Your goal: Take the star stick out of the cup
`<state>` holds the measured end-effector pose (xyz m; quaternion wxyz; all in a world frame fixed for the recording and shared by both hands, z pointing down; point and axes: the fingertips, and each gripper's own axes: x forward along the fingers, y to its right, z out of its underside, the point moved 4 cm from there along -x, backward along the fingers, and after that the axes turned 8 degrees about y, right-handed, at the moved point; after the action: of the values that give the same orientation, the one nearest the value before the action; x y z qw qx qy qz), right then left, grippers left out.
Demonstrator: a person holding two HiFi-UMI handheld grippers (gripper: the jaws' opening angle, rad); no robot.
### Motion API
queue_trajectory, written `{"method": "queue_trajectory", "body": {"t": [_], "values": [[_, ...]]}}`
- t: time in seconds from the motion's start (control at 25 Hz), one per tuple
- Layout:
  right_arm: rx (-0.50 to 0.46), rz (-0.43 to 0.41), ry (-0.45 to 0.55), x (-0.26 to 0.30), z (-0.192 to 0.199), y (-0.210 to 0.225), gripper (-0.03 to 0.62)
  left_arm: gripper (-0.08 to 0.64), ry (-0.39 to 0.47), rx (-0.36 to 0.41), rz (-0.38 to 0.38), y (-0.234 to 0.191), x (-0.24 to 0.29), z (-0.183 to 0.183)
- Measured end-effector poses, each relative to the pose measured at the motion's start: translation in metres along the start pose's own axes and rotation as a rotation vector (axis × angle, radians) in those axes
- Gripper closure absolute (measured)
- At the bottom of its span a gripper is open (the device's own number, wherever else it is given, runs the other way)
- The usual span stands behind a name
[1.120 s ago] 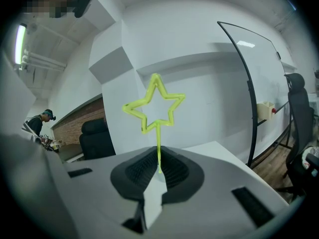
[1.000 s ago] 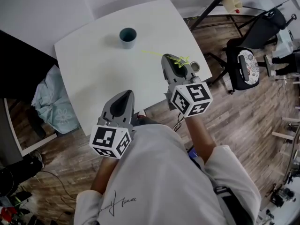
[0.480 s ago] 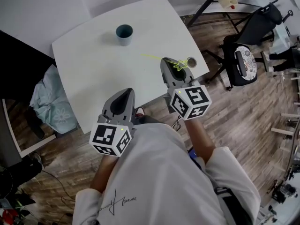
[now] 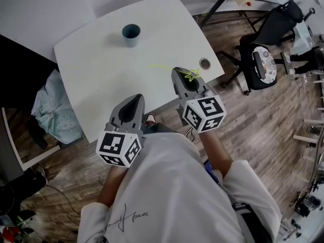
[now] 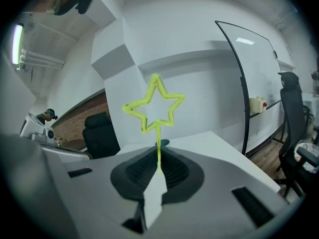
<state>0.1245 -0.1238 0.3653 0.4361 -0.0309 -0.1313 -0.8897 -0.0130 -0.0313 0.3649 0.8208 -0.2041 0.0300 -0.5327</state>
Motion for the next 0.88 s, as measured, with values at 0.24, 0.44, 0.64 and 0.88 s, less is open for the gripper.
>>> {"method": "queue_trajectory", "body": {"t": [0.24, 0.44, 0.64, 0.88], "values": [[0.010, 0.007, -0.020, -0.008, 0.009, 0.002, 0.566, 0.558, -0.010, 0.000, -0.003, 0.000, 0.000, 0.003], [0.020, 0.011, -0.032, -0.012, 0.016, 0.002, 0.566, 0.558, -0.022, 0.001, -0.009, -0.002, 0.000, 0.006], [0.025, 0.012, -0.051, -0.020, 0.022, -0.001, 0.566, 0.558, -0.026, 0.001, -0.011, -0.003, -0.003, 0.006], [0.031, 0.020, -0.066, -0.024, 0.030, -0.005, 0.566, 0.558, -0.034, -0.005, -0.012, -0.008, -0.006, 0.009]]}}
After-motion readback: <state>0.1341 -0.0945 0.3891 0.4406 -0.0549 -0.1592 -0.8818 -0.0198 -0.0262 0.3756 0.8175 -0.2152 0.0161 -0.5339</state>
